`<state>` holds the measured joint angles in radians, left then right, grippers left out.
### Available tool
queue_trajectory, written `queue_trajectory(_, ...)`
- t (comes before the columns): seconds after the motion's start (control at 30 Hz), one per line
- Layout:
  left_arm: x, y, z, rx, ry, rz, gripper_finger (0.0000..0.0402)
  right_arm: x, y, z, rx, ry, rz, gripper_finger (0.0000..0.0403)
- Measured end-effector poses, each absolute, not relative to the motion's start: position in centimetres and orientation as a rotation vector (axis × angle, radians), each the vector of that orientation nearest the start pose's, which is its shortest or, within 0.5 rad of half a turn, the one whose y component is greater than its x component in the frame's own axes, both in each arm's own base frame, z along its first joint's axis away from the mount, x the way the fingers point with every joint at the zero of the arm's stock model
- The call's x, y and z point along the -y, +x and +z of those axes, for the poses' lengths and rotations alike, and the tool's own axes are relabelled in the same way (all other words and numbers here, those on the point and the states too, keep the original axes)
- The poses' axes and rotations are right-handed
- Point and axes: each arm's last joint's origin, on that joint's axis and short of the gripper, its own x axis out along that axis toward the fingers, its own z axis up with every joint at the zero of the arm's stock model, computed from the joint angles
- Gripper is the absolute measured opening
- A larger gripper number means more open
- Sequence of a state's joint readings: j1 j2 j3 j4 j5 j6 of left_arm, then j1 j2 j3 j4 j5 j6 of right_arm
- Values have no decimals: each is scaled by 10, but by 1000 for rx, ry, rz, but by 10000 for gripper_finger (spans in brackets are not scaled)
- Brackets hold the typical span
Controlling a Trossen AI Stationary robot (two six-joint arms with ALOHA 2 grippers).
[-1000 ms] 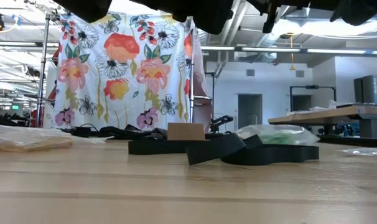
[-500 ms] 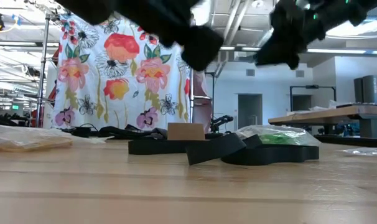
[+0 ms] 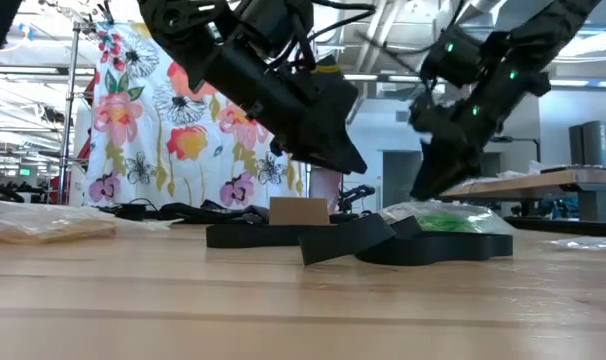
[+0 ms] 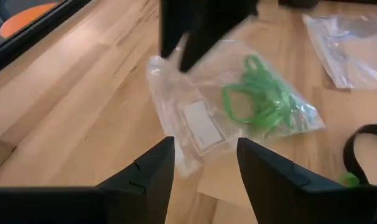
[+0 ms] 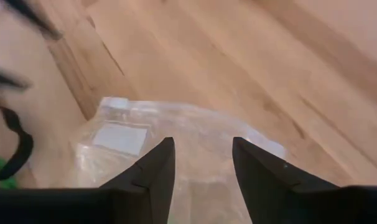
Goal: Sort rubber bands
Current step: Close the transparent zip bag
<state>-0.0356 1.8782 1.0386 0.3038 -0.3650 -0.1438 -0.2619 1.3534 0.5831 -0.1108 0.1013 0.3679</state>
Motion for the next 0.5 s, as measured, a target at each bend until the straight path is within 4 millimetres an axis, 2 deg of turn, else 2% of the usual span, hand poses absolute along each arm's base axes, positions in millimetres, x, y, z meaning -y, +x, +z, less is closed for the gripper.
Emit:
queue_trajectory(0.13,2,390,165,-489,-87,379,168,64,237,139,-916,408,-502,163)
queue_trajectory(0.23,0,388,171,-480,-108,399,168,61,240,129,-951,371,-531,145)
queue_trajectory(0.3,-2,386,178,-464,-124,407,168,57,240,125,-969,321,-562,111)
queue_trajectory(0.4,-4,382,184,-466,-134,436,168,51,243,125,-951,250,-601,31)
queue_trajectory(0.5,-4,376,191,-472,-175,503,168,40,247,131,-894,182,-611,10)
